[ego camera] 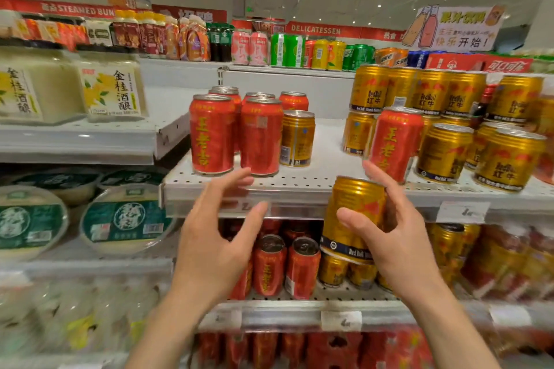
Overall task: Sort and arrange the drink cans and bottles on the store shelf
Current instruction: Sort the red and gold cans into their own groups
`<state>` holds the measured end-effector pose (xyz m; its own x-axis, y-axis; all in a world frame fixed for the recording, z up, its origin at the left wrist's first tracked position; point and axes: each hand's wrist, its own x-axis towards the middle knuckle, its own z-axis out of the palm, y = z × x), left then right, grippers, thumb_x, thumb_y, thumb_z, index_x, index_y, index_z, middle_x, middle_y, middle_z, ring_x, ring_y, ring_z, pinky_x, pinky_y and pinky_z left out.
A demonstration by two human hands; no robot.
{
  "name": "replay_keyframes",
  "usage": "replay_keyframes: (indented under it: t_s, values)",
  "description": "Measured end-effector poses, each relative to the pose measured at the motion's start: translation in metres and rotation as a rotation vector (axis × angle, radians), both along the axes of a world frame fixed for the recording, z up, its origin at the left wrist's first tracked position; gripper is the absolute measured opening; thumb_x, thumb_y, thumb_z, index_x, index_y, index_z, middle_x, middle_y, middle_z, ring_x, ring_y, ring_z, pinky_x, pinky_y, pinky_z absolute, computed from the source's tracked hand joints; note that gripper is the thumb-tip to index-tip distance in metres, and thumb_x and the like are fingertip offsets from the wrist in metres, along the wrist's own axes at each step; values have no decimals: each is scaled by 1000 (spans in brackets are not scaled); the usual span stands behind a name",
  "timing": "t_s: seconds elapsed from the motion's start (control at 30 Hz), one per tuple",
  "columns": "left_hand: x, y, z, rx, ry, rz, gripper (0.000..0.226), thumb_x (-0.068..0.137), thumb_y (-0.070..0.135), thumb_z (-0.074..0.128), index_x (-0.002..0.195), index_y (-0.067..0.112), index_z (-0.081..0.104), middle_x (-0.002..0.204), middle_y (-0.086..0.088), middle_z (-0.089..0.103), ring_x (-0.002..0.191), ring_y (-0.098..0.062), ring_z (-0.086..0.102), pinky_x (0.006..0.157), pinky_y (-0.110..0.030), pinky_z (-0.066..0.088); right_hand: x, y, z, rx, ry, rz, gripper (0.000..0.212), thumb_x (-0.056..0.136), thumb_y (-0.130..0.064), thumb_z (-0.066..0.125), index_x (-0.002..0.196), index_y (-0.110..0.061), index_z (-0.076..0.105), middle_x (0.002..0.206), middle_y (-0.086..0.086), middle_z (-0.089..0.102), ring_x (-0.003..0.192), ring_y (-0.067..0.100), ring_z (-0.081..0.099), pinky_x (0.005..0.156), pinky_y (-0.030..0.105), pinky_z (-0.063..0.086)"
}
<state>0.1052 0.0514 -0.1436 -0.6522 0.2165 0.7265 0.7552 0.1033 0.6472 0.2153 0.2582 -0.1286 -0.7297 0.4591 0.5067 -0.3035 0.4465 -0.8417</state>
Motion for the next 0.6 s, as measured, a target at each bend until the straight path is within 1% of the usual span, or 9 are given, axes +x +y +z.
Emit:
replay_keyframes:
  t_s: [0.07, 0.13, 0.17, 0.2, 0.27, 0.33, 0.43, 0.5, 0.6]
  values:
    - [29, 13, -30, 109, -265, -86, 37, 87, 30, 75, 122, 32, 64, 110, 12, 73, 101, -7, 69, 87, -19, 54, 17, 14, -23, -40, -27, 18, 84, 60, -58, 79, 138, -54, 50, 131, -16, 65, 112, 3, 66, 88, 24, 58]
    - [50, 30, -56, 130, -406, -98, 35, 82, 27, 71, 117, 31, 66, 106, 11, 73, 93, -9, 69, 82, -19, 56, 32, 32, -48, -40, -60, 0, 82, 61, -60, 78, 138, -55, 49, 137, -17, 61, 124, 9, 61, 101, 37, 53]
    - [59, 42, -66, 112, -439, -84, 34, 82, 27, 71, 116, 31, 67, 105, 11, 73, 92, -10, 69, 82, -19, 56, 41, 44, -58, -47, -72, 3, 82, 62, -59, 79, 138, -55, 49, 137, -20, 60, 125, 9, 60, 103, 37, 52]
    - [67, 55, -74, 97, -457, -73, 32, 83, 27, 71, 115, 31, 67, 105, 10, 74, 93, -10, 70, 82, -19, 56, 50, 57, -67, -68, -88, 13, 82, 63, -57, 81, 138, -55, 49, 133, -25, 61, 122, 6, 61, 100, 30, 53]
    - [80, 80, -82, 85, -498, -50, 28, 87, 20, 72, 113, 30, 68, 103, 10, 75, 94, -10, 70, 81, -14, 53, 68, 86, -79, -126, -119, 31, 81, 67, -46, 90, 137, -51, 51, 121, -30, 65, 108, 0, 67, 85, 15, 55]
    - [92, 103, -83, 91, -541, -43, 28, 89, 14, 72, 113, 27, 68, 102, 9, 75, 92, -12, 71, 83, -18, 55, 85, 115, -86, -182, -147, 28, 79, 66, -39, 87, 136, -49, 52, 118, -21, 69, 102, 2, 70, 81, 19, 58]
    - [116, 133, -81, 101, -585, -53, 31, 85, 29, 71, 115, 29, 68, 106, 5, 75, 97, -18, 72, 92, -39, 57, 105, 152, -88, -245, -168, 20, 77, 63, -37, 79, 135, -46, 53, 110, -22, 71, 98, 4, 71, 84, 30, 60]
    - [129, 152, -84, 95, -604, -59, 27, 87, 38, 75, 113, 35, 69, 107, 5, 75, 98, -19, 72, 93, -45, 56, 115, 172, -89, -248, -174, 18, 75, 63, -37, 79, 133, -47, 54, 109, -27, 69, 98, 4, 71, 80, 27, 60]
    - [141, 175, -83, 76, -626, -98, 23, 85, 39, 75, 107, 45, 69, 108, 5, 75, 98, -19, 72, 94, -50, 55, 126, 193, -90, -240, -181, 6, 70, 61, -40, 80, 127, -52, 56, 109, -21, 70, 97, 3, 71, 77, 24, 61]
